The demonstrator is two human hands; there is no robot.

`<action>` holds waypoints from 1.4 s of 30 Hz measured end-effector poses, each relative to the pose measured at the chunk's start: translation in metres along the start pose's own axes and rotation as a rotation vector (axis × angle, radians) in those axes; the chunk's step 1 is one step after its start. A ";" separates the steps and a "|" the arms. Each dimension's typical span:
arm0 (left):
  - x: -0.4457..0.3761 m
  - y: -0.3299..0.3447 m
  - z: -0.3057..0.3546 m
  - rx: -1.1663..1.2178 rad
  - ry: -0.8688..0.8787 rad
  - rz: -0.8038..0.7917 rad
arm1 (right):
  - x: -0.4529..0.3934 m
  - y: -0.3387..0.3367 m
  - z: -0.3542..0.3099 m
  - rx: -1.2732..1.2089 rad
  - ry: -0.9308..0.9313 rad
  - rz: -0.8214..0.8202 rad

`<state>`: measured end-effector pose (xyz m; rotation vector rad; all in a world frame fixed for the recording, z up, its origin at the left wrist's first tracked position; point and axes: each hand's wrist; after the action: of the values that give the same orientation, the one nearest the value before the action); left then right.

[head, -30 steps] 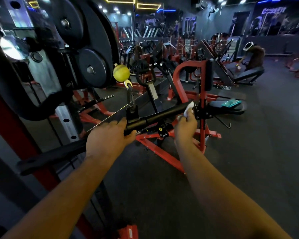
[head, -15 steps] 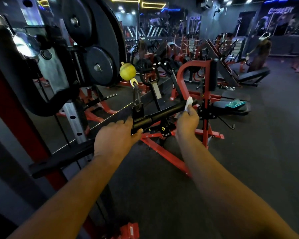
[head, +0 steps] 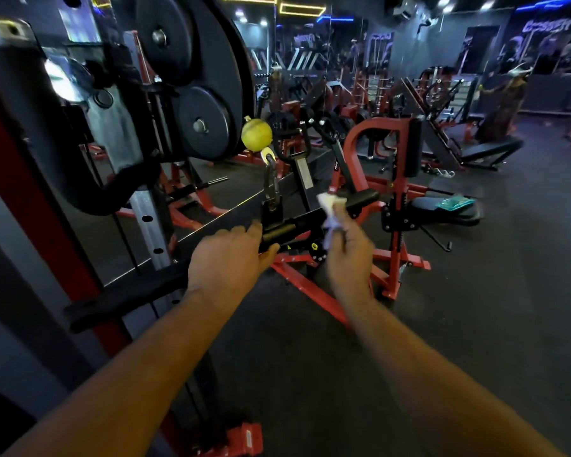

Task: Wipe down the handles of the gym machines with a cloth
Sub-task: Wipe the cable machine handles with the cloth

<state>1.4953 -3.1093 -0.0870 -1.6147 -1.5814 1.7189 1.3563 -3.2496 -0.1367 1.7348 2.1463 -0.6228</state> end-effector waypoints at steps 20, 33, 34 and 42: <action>0.001 -0.001 0.000 0.024 -0.008 -0.029 | -0.079 -0.025 0.028 0.996 -0.622 -0.306; 0.004 0.000 -0.012 0.006 0.008 -0.011 | -0.125 -0.066 0.047 0.962 -0.201 -0.265; 0.004 0.000 -0.013 -0.001 0.010 -0.008 | -0.124 -0.062 0.042 0.985 -0.204 -0.294; 0.003 0.000 -0.020 -0.037 0.042 -0.002 | -0.112 -0.027 0.002 0.938 -0.222 -0.498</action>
<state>1.5107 -3.0968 -0.0835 -1.6543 -1.6036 1.6533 1.3544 -3.3497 -0.0788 1.3104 2.2719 -2.1018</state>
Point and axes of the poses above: each hand's wrist, its own x-axis away from the middle knuckle, its own y-axis out of the palm, z = x × y, and after that the axes turned 2 degrees about -z, right-handed
